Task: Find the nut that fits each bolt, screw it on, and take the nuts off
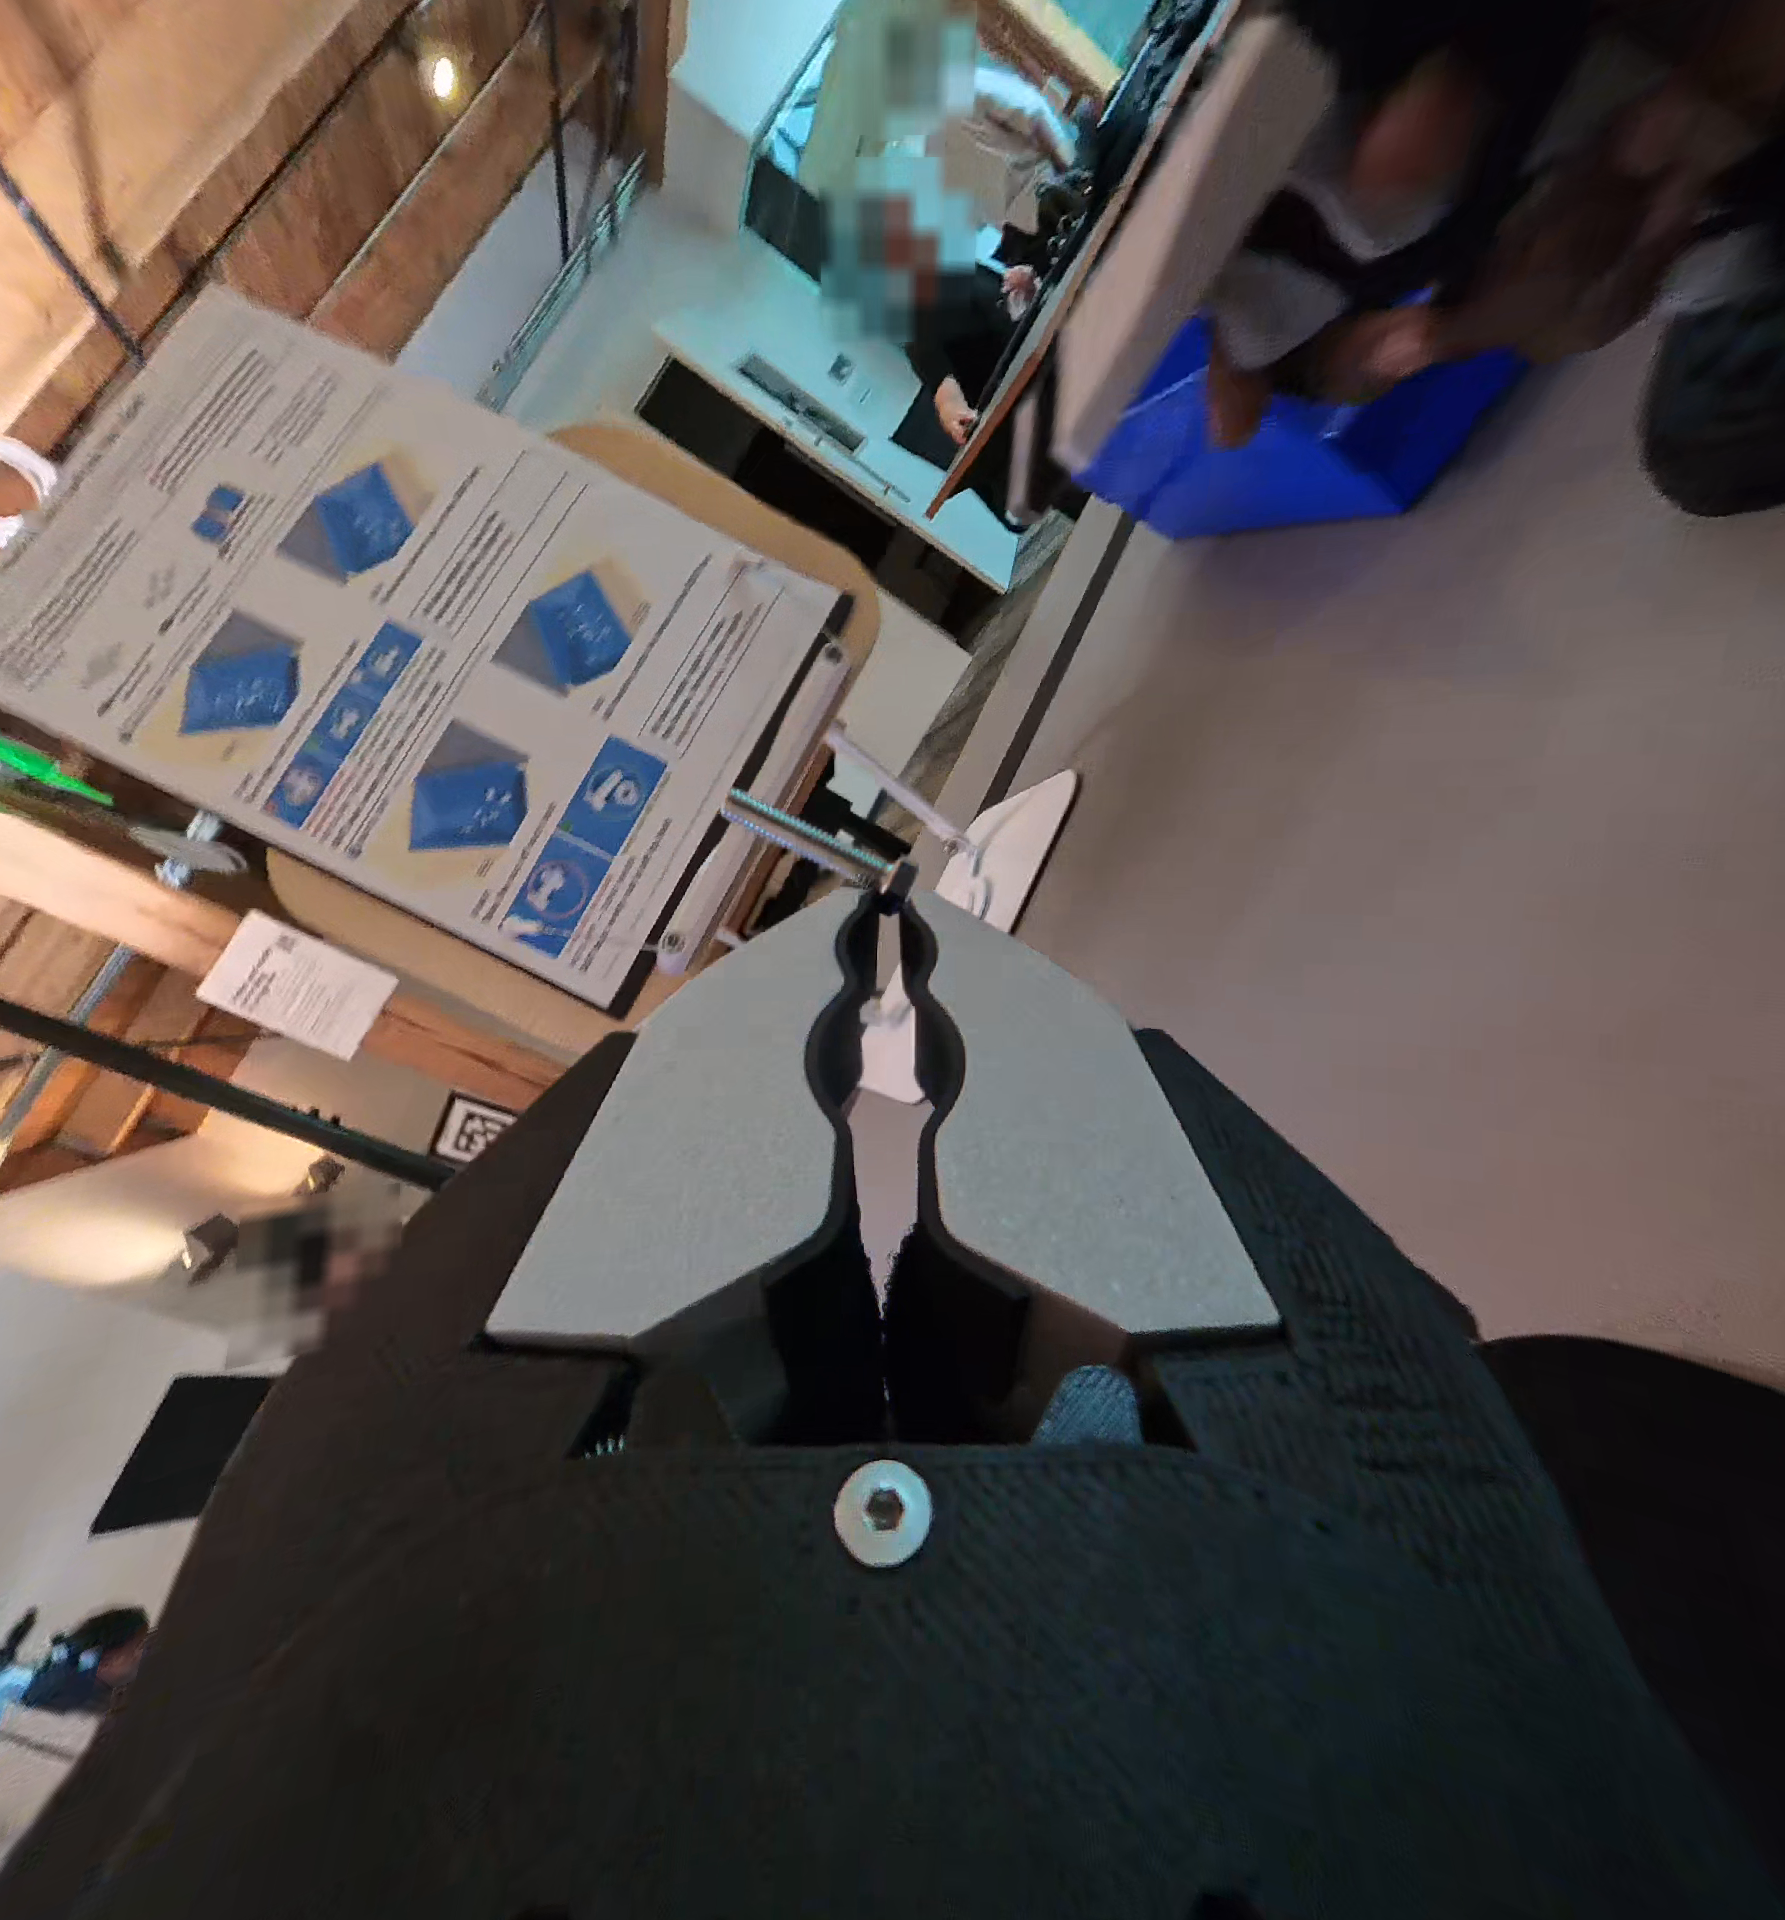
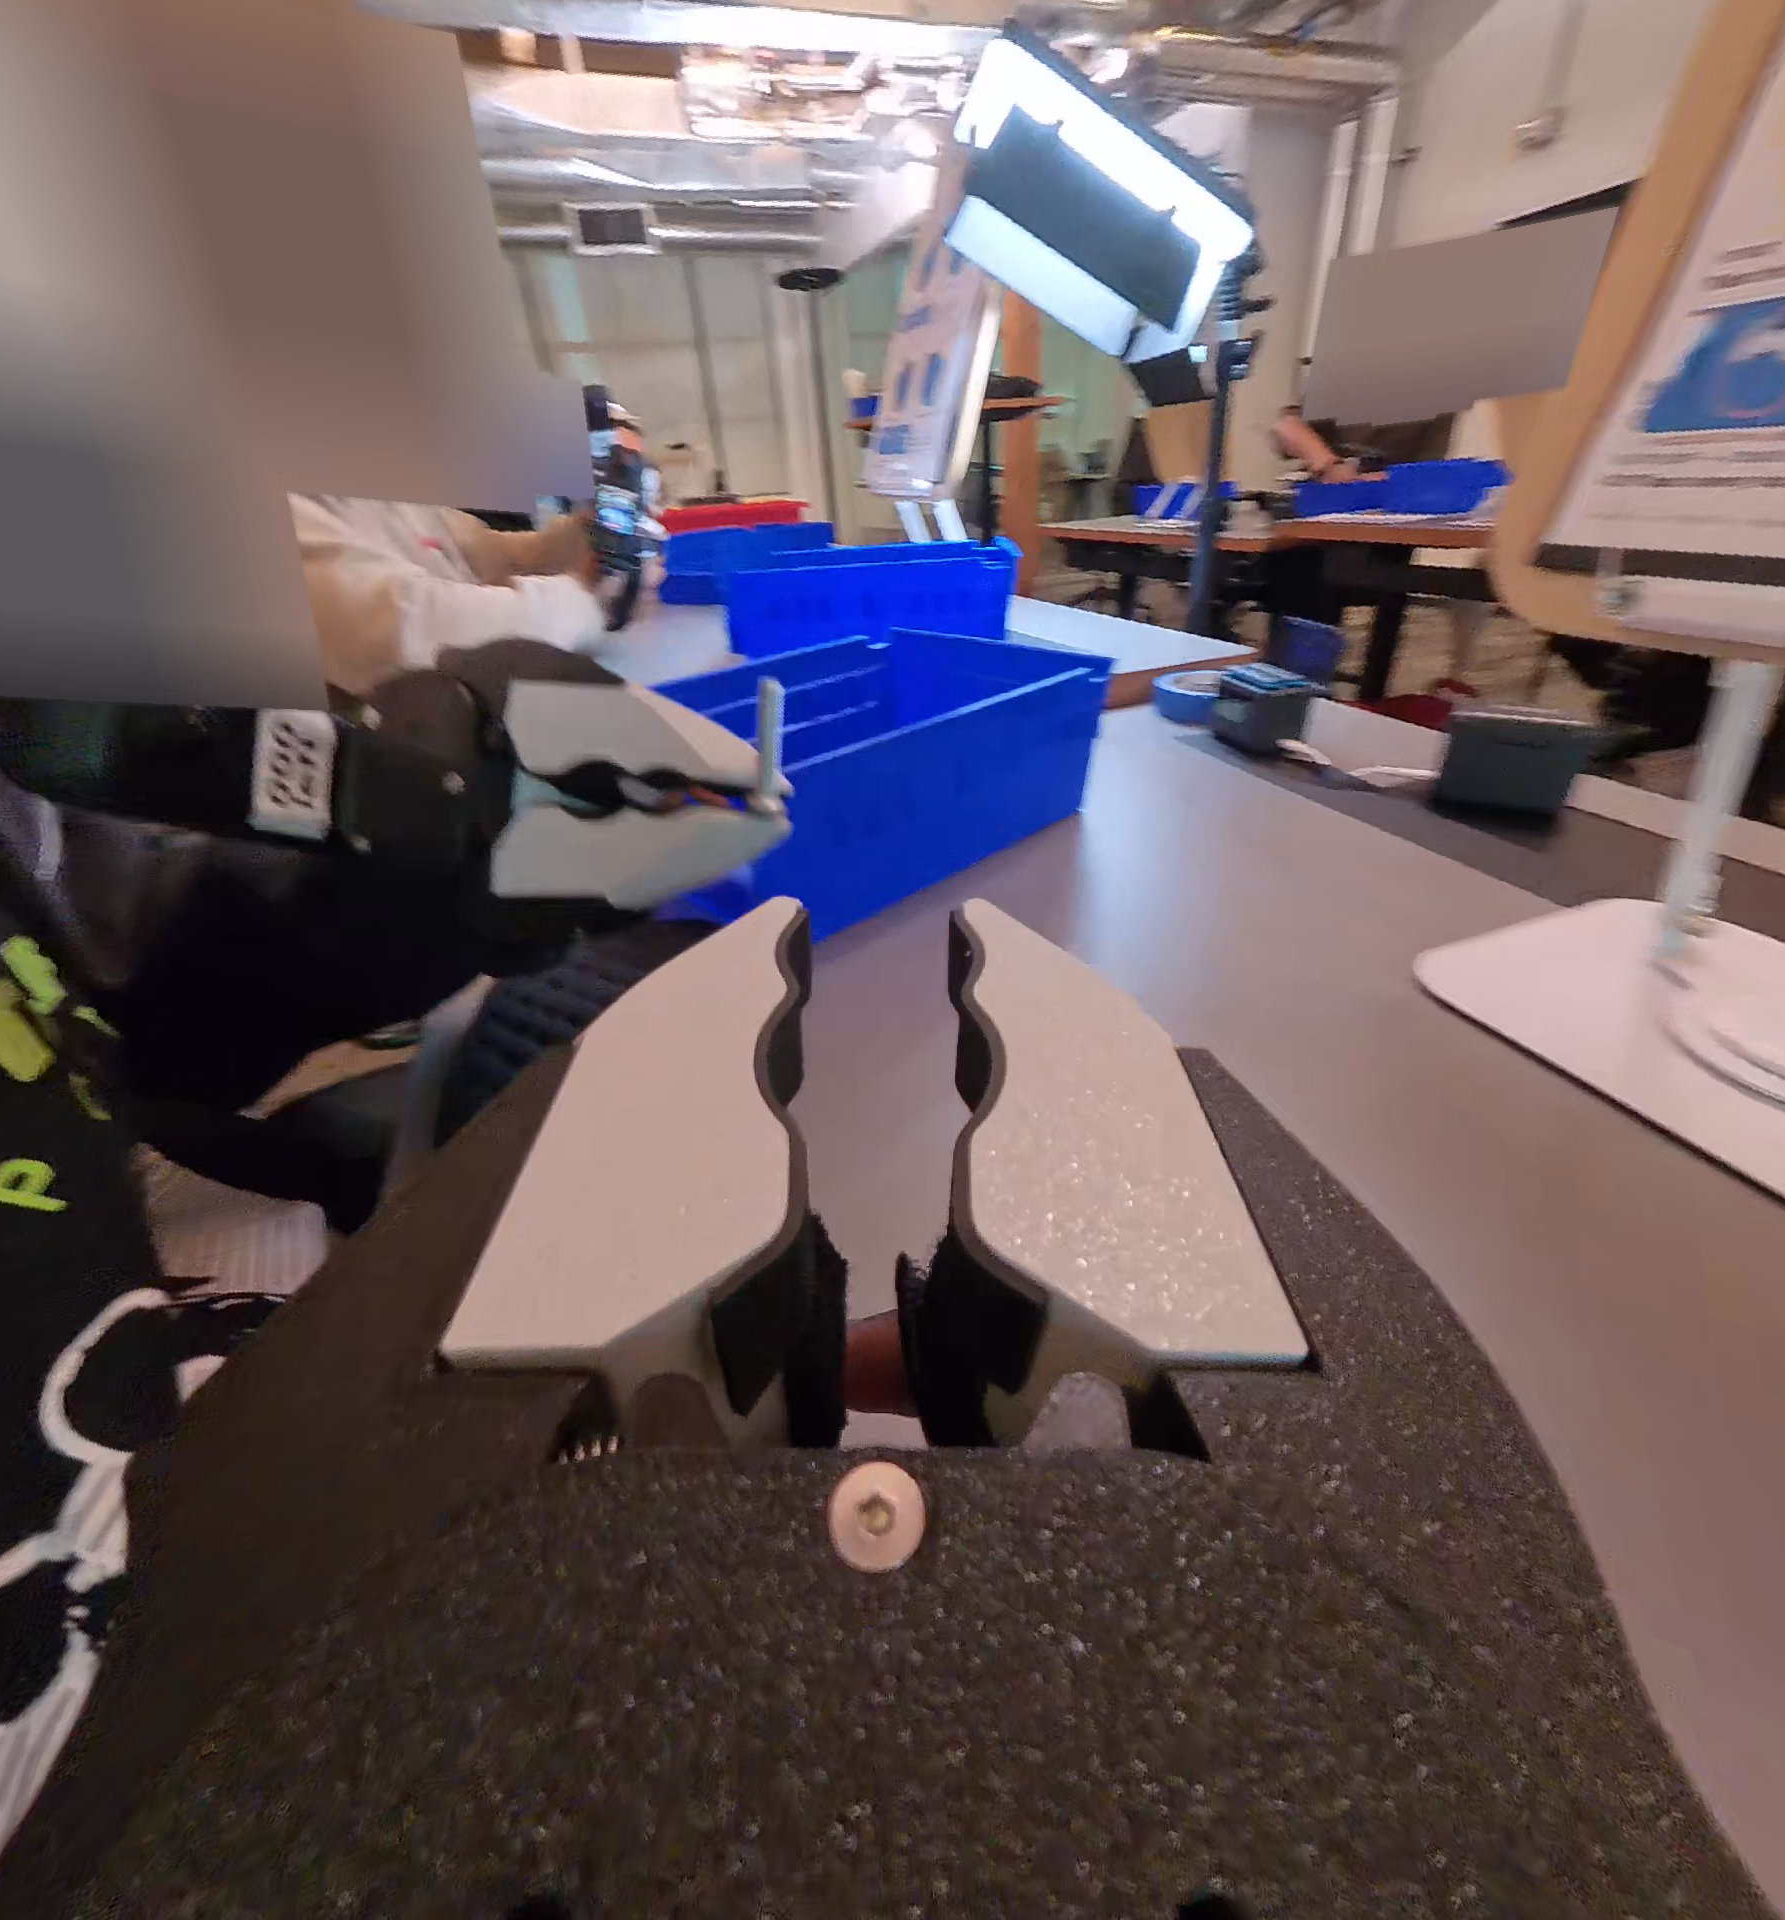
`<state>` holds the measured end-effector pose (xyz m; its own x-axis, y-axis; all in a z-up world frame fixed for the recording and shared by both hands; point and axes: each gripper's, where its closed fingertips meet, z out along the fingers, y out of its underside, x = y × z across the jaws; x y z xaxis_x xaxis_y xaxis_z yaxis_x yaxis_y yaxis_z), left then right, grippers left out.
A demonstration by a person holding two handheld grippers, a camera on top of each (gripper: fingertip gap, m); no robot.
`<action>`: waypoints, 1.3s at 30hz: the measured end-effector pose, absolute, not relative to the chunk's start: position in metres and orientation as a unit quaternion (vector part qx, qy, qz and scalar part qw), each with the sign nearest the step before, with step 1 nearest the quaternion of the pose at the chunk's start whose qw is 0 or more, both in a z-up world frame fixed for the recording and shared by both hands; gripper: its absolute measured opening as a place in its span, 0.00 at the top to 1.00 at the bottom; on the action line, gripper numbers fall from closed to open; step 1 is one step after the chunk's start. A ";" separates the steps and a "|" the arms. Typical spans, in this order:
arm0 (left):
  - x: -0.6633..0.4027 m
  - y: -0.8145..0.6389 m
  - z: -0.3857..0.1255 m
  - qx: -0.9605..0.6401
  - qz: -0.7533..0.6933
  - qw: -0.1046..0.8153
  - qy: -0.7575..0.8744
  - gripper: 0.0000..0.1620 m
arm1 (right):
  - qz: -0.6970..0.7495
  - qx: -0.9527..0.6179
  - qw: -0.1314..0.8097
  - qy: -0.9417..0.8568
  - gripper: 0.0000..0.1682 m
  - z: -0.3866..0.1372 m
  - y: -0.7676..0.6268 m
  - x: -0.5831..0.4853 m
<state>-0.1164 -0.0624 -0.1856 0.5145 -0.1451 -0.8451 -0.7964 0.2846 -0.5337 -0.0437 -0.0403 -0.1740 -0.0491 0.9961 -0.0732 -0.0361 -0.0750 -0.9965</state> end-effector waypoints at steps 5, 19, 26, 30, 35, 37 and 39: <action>-0.097 -0.066 -0.206 -0.544 0.221 0.661 0.468 0.97 | 0.569 -0.482 0.417 -0.520 0.84 -0.175 -0.066 -0.070; -0.102 -0.066 -0.234 -0.622 0.143 0.620 0.455 0.94 | 0.530 -0.516 0.381 -0.554 0.97 -0.204 -0.068 -0.092; -0.142 -0.075 -0.221 -0.717 -0.076 0.640 0.264 0.86 | 0.468 -0.565 0.347 -0.585 0.97 -0.251 -0.077 -0.096; -0.158 -0.076 -0.216 -0.719 -0.110 0.655 0.203 0.85 | 0.409 -0.586 0.344 -0.609 0.97 -0.279 -0.075 -0.097; -0.164 -0.078 -0.217 -0.718 -0.129 0.661 0.175 0.85 | 0.404 -0.593 0.341 -0.608 0.96 -0.289 -0.074 -0.095; -0.165 -0.078 -0.217 -0.717 -0.128 0.662 0.175 0.85 | 0.401 -0.591 0.346 -0.608 0.96 -0.289 -0.074 -0.095; -0.165 -0.078 -0.217 -0.718 -0.124 0.661 0.178 0.85 | 0.398 -0.590 0.350 -0.609 0.96 -0.288 -0.073 -0.095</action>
